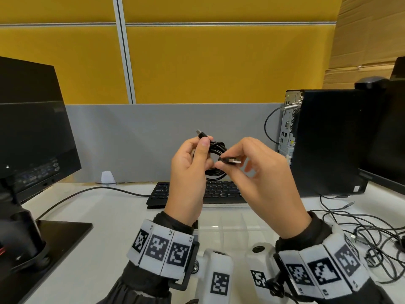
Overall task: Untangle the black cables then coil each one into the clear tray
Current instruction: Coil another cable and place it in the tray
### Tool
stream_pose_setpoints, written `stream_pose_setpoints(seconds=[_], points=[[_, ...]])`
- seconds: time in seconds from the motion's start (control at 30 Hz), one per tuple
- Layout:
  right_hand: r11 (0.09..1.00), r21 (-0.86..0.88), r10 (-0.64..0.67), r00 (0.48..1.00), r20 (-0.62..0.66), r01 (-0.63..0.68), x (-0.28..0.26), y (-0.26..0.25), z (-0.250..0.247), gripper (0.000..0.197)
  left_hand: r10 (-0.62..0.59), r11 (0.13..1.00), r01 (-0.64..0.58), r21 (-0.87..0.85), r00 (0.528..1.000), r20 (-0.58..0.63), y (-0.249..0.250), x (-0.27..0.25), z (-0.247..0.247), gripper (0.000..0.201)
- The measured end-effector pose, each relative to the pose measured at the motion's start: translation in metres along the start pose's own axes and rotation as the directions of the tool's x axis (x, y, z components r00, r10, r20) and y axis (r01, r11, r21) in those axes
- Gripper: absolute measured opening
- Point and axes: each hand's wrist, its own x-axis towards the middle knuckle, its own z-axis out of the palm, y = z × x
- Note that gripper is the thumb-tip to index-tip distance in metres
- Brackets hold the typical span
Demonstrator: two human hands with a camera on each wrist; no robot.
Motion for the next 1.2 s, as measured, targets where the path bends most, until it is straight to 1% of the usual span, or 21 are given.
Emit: stream_pose_setpoints(seconds=[0.03, 0.1, 0.13, 0.2, 0.27, 0.33, 0.43, 0.47, 0.53, 0.6, 0.63, 0.7, 0.73, 0.8, 0.9, 0.97, 1.0, 1.03, 1.07, 1.13, 1.2], points=[[1.000, 0.014, 0.017, 1.000, 0.022, -0.017, 0.001, -0.001, -0.002, 0.014, -0.012, 1.000, 0.012, -0.016, 1.000, 0.014, 0.001, 0.000, 0.000, 0.017], [0.992, 0.058, 0.102, 0.989, 0.105, -0.108, 0.000, -0.002, -0.005, 0.014, -0.026, 0.999, 0.029, -0.045, 0.998, 0.062, 0.001, 0.000, -0.002, 0.015], [0.983, 0.070, 0.157, 0.975, 0.158, -0.170, -0.001, -0.002, -0.006, 0.015, -0.025, 0.999, 0.028, -0.039, 0.996, 0.081, 0.000, 0.000, -0.002, 0.020], [0.971, 0.007, 0.229, 0.938, 0.262, -0.239, -0.003, -0.001, -0.006, 0.015, -0.017, 1.000, 0.018, -0.006, 0.993, 0.115, -0.004, -0.001, -0.004, 0.026], [0.967, -0.084, 0.254, 0.909, 0.330, -0.240, -0.004, 0.000, -0.006, 0.010, -0.002, 0.999, -0.002, 0.037, 0.992, 0.125, -0.005, -0.002, -0.005, 0.026], [0.959, -0.140, 0.279, 0.894, 0.350, -0.245, -0.003, 0.002, -0.009, 0.008, 0.018, 0.994, -0.033, 0.106, 0.990, 0.140, -0.007, -0.002, -0.005, 0.029], [0.947, -0.199, 0.312, 0.871, 0.378, -0.253, -0.001, 0.006, -0.013, 0.017, 0.055, 0.966, -0.107, 0.236, 0.975, 0.214, -0.008, -0.003, -0.004, 0.030], [0.945, -0.178, 0.324, 0.859, 0.398, -0.274, -0.001, 0.007, -0.013, 0.018, 0.067, 0.956, -0.127, 0.265, 0.972, 0.225, -0.009, -0.004, -0.005, 0.030], [0.939, -0.082, 0.335, 0.833, 0.440, -0.335, 0.000, 0.008, -0.011, 0.019, 0.083, 0.945, -0.148, 0.292, 0.971, 0.222, -0.011, -0.002, -0.007, 0.029], [0.901, 0.039, 0.363, 0.801, 0.476, -0.431, 0.001, 0.011, -0.008, 0.021, 0.096, 0.934, -0.163, 0.318, 0.971, 0.217, -0.012, 0.000, -0.011, 0.028], [0.862, 0.115, 0.381, 0.780, 0.497, -0.494, 0.000, 0.011, -0.007, 0.022, 0.108, 0.926, -0.174, 0.335, 0.973, 0.206, -0.013, 0.000, -0.012, 0.027], [0.745, 0.267, 0.401, 0.730, 0.553, -0.611, 0.001, 0.010, -0.008, 0.023, 0.150, 0.909, -0.204, 0.364, 0.974, 0.169, -0.014, 0.002, -0.016, 0.023], [0.695, 0.317, 0.398, 0.713, 0.577, -0.645, 0.001, 0.009, -0.008, 0.023, 0.173, 0.899, -0.221, 0.379, 0.972, 0.157, -0.014, 0.003, -0.017, 0.021], [0.651, 0.351, 0.391, 0.694, 0.605, -0.673, 0.001, 0.008, -0.009, 0.022, 0.189, 0.887, -0.235, 0.398, 0.970, 0.151, -0.014, 0.003, -0.017, 0.018], [0.623, 0.305, 0.431, 0.642, 0.634, -0.720, -0.001, 0.007, -0.002, 0.021, 0.156, 0.880, -0.205, 0.429, 0.977, 0.147, -0.018, 0.003, -0.018, 0.014], [0.554, 0.314, 0.469, 0.601, 0.647, -0.771, -0.002, 0.006, 0.003, 0.022, 0.101, 0.891, -0.149, 0.428, 0.986, 0.134, -0.021, 0.004, -0.018, 0.013], [0.521, 0.333, 0.479, 0.592, 0.647, -0.786, -0.002, 0.005, 0.005, 0.021, 0.065, 0.906, -0.111, 0.409, 0.990, 0.124, -0.021, 0.004, -0.018, 0.013], [0.506, 0.350, 0.484, 0.595, 0.642, -0.788, -0.002, 0.004, 0.006, 0.021, 0.028, 0.921, -0.073, 0.383, 0.992, 0.121, -0.020, 0.005, -0.018, 0.016], [0.511, 0.353, 0.489, 0.603, 0.630, -0.784, -0.002, 0.004, 0.007, 0.023, -0.008, 0.934, -0.036, 0.355, 0.992, 0.123, -0.019, 0.005, -0.018, 0.023], [0.563, 0.334, 0.495, 0.632, 0.596, -0.756, -0.002, 0.003, 0.007, 0.026, -0.085, 0.956, 0.042, 0.291, 0.987, 0.138, -0.016, 0.005, -0.019, 0.037], [0.595, 0.328, 0.506, 0.659, 0.556, -0.734, -0.001, 0.001, 0.006, 0.026, -0.139, 0.972, 0.099, 0.214, 0.974, 0.178, -0.013, 0.006, -0.023, 0.043]])
